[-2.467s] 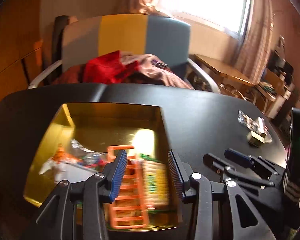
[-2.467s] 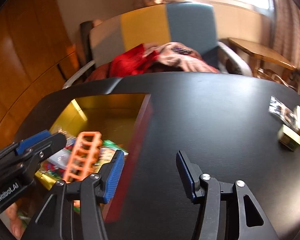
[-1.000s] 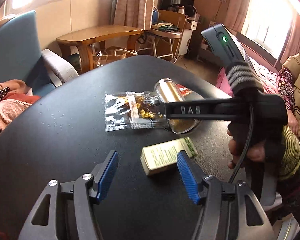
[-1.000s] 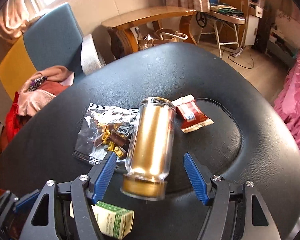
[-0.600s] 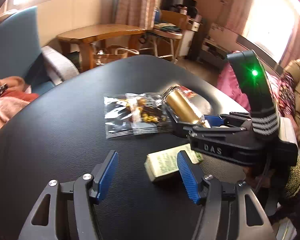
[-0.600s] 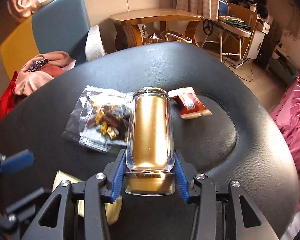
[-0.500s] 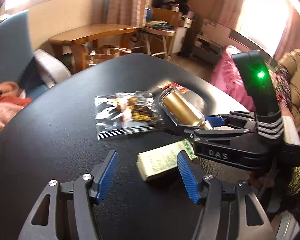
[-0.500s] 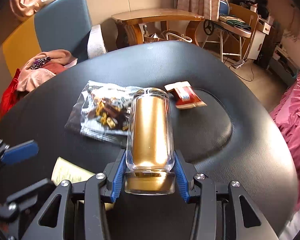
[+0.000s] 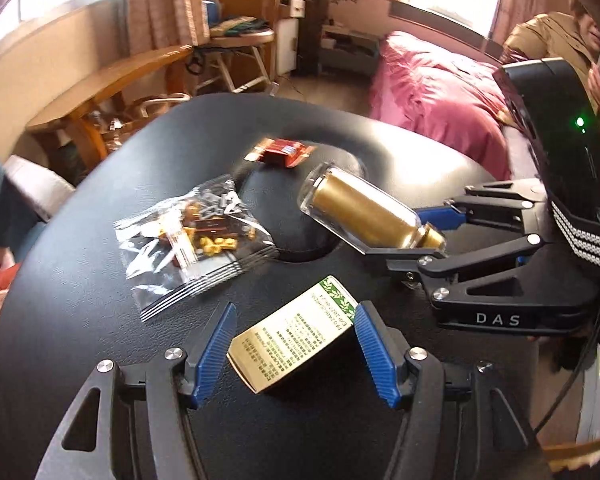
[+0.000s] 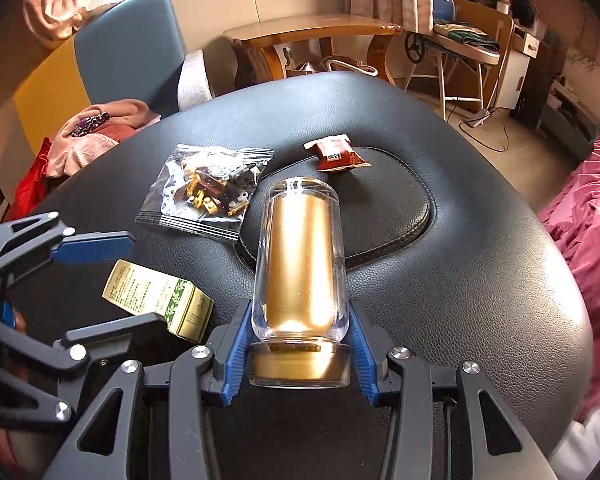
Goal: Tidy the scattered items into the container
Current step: 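Grasp the gold-capped canister with the right gripper while the left approaches the tea box, then grasp the green tea box with the left gripper while the right holds the canister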
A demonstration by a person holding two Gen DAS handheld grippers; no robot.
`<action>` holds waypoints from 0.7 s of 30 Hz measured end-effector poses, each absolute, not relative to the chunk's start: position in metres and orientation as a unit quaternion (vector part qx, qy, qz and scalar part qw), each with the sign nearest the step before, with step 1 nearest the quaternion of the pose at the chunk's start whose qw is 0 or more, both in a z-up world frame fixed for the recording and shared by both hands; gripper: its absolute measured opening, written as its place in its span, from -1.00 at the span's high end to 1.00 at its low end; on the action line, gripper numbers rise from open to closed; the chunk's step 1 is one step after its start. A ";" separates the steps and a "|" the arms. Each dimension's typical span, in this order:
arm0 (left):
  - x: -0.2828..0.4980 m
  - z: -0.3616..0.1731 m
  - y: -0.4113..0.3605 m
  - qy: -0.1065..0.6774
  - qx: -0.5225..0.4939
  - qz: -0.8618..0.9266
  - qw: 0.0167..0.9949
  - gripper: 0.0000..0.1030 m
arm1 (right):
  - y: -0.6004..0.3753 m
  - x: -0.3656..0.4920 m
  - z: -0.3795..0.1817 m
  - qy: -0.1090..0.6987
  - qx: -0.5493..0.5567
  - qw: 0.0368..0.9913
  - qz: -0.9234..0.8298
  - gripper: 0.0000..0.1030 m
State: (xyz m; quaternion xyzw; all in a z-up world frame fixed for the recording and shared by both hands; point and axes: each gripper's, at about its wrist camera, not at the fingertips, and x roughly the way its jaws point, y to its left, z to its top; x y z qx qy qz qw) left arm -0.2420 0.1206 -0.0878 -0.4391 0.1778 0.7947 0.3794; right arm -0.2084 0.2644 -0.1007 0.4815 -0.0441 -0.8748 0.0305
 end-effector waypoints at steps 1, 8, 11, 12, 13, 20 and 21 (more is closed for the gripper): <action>-0.244 -0.088 0.121 0.181 -0.441 0.790 0.386 -0.22 | 0.265 -0.208 -0.101 -0.045 0.481 0.032 -0.875 0.10; -0.244 -0.095 0.132 0.216 -0.458 0.756 0.415 -0.22 | 0.267 -0.208 -0.101 -0.050 0.479 0.036 -0.876 0.10; -0.241 -0.096 0.130 0.205 -0.462 0.758 0.412 -0.22 | 0.266 -0.208 -0.101 -0.049 0.478 0.035 -0.876 0.10; -0.240 -0.096 0.128 0.200 -0.463 0.760 0.410 -0.20 | 0.266 -0.208 -0.101 -0.048 0.478 0.035 -0.877 0.10; -0.239 -0.096 0.127 0.194 -0.465 0.761 0.408 -0.20 | 0.266 -0.208 -0.101 -0.048 0.478 0.035 -0.877 0.10; -0.228 -0.114 0.117 0.170 -0.484 0.782 0.353 0.19 | 0.265 -0.209 -0.102 -0.048 0.480 0.032 -0.875 0.10; -0.226 -0.113 0.115 0.160 -0.484 0.787 0.346 0.22 | 0.264 -0.209 -0.103 -0.047 0.481 0.031 -0.875 0.10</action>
